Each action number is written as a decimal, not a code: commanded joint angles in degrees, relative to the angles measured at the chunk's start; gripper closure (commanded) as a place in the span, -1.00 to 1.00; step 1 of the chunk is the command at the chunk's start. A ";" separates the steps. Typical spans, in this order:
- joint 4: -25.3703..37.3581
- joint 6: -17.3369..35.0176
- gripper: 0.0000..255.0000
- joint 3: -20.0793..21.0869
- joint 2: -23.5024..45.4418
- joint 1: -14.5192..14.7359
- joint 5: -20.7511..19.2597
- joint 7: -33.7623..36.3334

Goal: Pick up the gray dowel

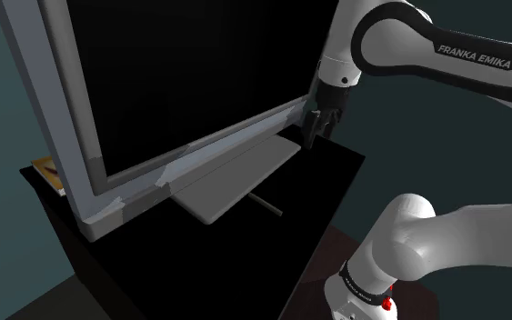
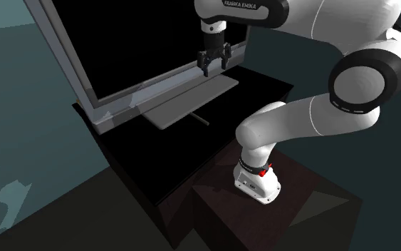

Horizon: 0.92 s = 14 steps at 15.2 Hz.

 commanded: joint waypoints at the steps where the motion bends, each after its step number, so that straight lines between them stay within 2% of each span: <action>1: 0.00 0.00 -1.00 0.00 0.00 0.00 0.00 0.00; 8: -10.64 14.96 -1.00 -2.42 3.82 1.31 0.37 -3.75; 14: -16.82 29.01 -1.00 -4.39 11.36 2.62 1.02 -7.33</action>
